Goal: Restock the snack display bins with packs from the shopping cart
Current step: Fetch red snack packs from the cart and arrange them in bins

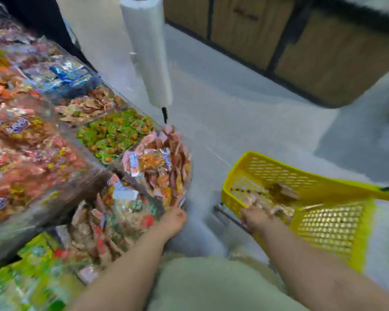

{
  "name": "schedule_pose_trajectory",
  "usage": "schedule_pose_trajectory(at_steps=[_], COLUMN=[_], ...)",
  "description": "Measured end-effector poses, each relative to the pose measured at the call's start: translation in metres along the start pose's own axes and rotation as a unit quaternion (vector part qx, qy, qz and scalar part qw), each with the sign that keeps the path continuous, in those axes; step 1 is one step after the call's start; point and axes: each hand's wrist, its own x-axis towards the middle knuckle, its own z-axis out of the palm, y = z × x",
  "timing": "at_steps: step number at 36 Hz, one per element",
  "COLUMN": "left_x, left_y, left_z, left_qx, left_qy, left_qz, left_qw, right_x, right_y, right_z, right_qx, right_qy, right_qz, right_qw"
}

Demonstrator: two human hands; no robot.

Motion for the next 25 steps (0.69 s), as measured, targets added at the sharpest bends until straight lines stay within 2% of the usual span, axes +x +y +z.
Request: schedule_pose_trajectory(at_steps=[2,4,8,16,20,25], left_x=[0.003,0.004,0.008,0.033,0.054,0.082], left_y=[-0.002,0.001,0.017,0.063,0.085,0.115], left_z=[0.026,0.048,0.087,0.136,0.139,0.132], left_qx=[0.031,0.056,0.106,0.064,0.066,0.052], left_qy=[-0.020,-0.037,-0.068,-0.037,-0.037,-0.021], left_qz=[-0.031,-0.048,-0.059,-0.043,-0.038,-0.028], left_qw=[0.999,0.997,0.990,0.996,0.996,0.998], right_x=[-0.002,-0.008,-0.010,0.006,0.022,0.038], right_y=[0.041,0.074,0.134,0.166,0.165,0.165], right_z=[-0.011,-0.020,-0.036,-0.094,-0.111,-0.111], right_qx=[0.003,0.089,0.141,0.272,0.308,0.335], right_qy=[-0.020,-0.057,-0.072,-0.039,0.007,0.005], right_qz=[0.043,0.104,0.172,0.160,0.154,0.181], right_qw=[0.999,0.989,0.972,0.948,0.939,0.924])
